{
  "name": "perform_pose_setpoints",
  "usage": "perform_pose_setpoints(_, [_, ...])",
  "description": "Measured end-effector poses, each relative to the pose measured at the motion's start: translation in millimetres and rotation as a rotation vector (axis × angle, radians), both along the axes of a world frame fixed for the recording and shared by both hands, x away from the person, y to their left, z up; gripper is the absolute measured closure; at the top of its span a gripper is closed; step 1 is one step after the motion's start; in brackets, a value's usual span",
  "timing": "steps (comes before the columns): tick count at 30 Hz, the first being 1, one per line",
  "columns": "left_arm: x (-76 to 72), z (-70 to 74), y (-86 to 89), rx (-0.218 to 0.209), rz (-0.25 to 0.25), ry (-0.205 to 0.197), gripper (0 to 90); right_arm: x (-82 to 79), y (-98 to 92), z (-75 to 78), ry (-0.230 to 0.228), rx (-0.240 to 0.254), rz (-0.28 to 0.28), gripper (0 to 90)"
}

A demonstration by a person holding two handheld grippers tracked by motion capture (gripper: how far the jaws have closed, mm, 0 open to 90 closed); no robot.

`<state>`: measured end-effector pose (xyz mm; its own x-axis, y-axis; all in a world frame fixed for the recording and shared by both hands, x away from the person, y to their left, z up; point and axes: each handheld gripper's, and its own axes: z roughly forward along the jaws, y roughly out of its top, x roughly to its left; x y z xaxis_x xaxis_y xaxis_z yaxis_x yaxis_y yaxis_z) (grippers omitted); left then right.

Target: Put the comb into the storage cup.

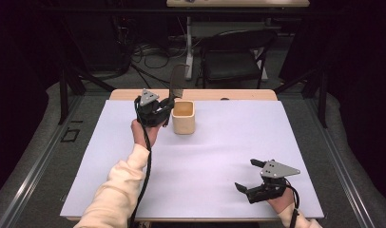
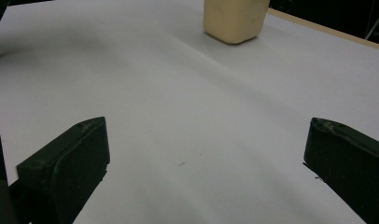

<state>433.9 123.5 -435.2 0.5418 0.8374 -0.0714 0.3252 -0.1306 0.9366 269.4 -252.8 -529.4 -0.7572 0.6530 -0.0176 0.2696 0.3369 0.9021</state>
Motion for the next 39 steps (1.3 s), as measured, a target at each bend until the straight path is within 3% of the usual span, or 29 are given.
perform_pose_setpoints(21, [6.8,11.5,-10.3,-0.006,-0.012,-0.033,72.2,0.0,0.0,-0.1,0.001,0.0,-0.001,0.0])
perform_pose_setpoints(39, [15.4,11.6,-20.4,-0.02,-0.024,-0.065,72.2,0.0,-0.3,-0.1,0.001,0.0,-0.001,0.0])
